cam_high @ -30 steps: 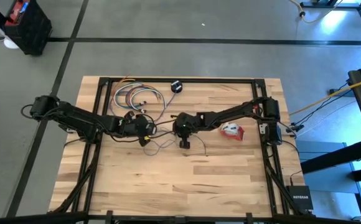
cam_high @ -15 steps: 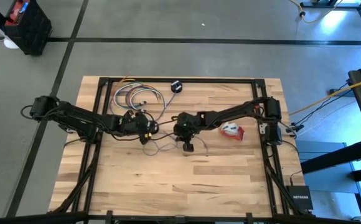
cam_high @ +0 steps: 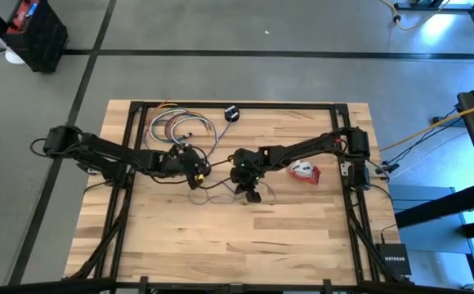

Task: Coil cords
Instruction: Coil the blue wire onto the spool

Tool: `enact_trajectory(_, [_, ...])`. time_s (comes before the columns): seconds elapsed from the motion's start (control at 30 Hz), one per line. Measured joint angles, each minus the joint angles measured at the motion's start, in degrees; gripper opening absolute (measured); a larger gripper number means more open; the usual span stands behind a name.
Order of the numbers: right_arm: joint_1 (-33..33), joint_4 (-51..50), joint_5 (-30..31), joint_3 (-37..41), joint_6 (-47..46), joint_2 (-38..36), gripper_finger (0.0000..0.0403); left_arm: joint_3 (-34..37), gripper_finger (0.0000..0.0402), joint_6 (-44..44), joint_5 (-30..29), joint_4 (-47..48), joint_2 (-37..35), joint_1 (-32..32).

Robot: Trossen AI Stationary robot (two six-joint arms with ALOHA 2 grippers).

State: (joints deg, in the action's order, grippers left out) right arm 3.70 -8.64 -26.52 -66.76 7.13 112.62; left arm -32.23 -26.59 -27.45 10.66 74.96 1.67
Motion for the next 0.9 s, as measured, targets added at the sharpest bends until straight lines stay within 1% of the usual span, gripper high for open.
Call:
enact_trajectory(0.1, [0.02, -2.88, 0.47, 0.0, 0.66, 0.0, 0.0002, 0.0, 0.0127, 0.36, 0.53, 0.08, 2.68, -1.29])
enact_trajectory(0.23, [0.02, -2.41, 4.88, 0.0, -0.12, 0.0, 0.0006, -0.18, 0.0127, 0.68, 0.07, -0.95, 5.22, -2.48])
enact_trajectory(0.3, [0.05, -2.76, 7.58, 0.0, -2.74, 0.0, 0.0013, -0.26, 0.0127, 1.12, 0.01, -1.07, 5.59, -2.72])
enact_trajectory(0.4, [0.29, -5.24, 11.07, -0.02, -3.93, 0.0, 0.0033, -0.24, 0.0127, 2.22, 0.14, -1.07, 5.4, -2.84])
enact_trajectory(0.6, [0.86, -10.69, 13.37, -0.02, -5.2, -2.6, 0.0095, -0.13, 0.0127, 3.13, 0.37, -0.95, 5.23, -2.87])
enact_trajectory(0.7, [0.81, -14.48, 17.79, -0.02, -5.37, -5.5, 0.0119, -0.11, 0.0127, 3.18, 0.5, -0.87, 4.97, -2.84])
enact_trajectory(0.8, [0.8, -16.91, 21.41, 0.0, -5.3, -8.92, 0.0134, -0.3, 0.0127, 4.33, 0.77, -0.22, 4.2, -2.8])
enact_trajectory(0.9, [0.76, -17.68, 23.55, -0.02, -5.16, -11.31, 0.0137, -0.9, 0.0127, 5.74, 1.42, 0.41, 3.1, -2.8])
